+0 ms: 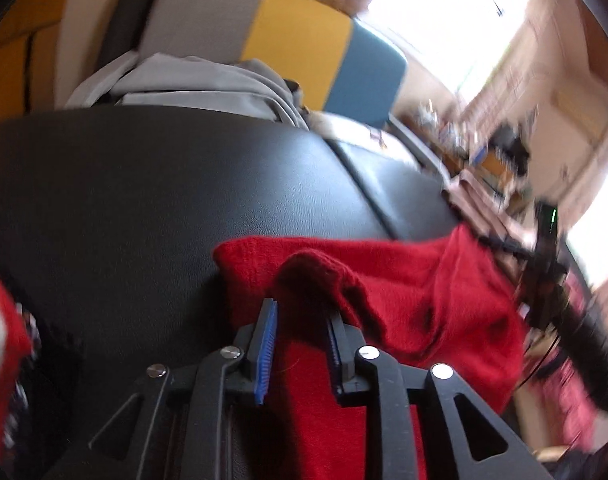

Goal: Fold clothes
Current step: 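Pinch the sweater rib edge with the right gripper and lift it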

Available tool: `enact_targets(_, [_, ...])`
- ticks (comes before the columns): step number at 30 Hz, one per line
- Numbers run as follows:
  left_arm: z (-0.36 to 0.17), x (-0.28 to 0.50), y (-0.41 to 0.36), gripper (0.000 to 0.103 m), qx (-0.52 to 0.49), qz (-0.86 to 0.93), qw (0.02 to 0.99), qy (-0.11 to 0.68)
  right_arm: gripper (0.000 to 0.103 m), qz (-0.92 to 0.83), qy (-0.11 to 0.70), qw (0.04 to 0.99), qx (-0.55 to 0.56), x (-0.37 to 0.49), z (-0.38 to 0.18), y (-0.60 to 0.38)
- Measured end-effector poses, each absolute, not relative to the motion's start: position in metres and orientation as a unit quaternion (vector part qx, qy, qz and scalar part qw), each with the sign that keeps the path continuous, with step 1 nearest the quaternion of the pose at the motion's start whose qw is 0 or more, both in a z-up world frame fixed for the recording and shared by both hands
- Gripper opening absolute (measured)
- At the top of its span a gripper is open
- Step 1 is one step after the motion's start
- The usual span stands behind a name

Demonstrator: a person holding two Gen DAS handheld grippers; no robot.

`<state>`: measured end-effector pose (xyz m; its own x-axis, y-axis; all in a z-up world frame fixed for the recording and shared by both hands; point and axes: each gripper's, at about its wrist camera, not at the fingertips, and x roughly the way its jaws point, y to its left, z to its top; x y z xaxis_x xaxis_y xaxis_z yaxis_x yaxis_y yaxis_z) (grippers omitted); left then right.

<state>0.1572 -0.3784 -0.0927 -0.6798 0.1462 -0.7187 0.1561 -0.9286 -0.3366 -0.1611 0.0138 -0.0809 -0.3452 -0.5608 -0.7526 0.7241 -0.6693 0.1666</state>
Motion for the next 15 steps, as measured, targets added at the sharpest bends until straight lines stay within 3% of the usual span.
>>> enact_targets(5, [-0.093,0.127,-0.371,0.024,0.407,-0.904,-0.005,0.131,0.085,-0.800,0.125,0.404,0.425,-0.157,-0.086,0.004])
enact_targets(7, [-0.086,0.117,-0.368,0.027,0.396,-0.910,-0.027,0.117,0.072,-0.794,0.136,0.407,0.430,-0.155,-0.088,0.000])
enact_targets(9, [-0.081,0.108,-0.364,0.032,0.393,-0.913,-0.046,0.101,0.049,-0.788,0.146,0.411,0.434,-0.154,-0.090,-0.003])
enact_targets(12, [-0.089,0.093,-0.362,0.035,0.417,-0.902,-0.067,0.096,0.031,-0.782,0.159,0.417,0.435,-0.148,-0.090,-0.007])
enact_targets(15, [-0.102,0.086,-0.363,0.035,0.439,-0.887,-0.084,0.117,0.021,-0.780,0.157,0.422,0.434,-0.144,-0.089,-0.004])
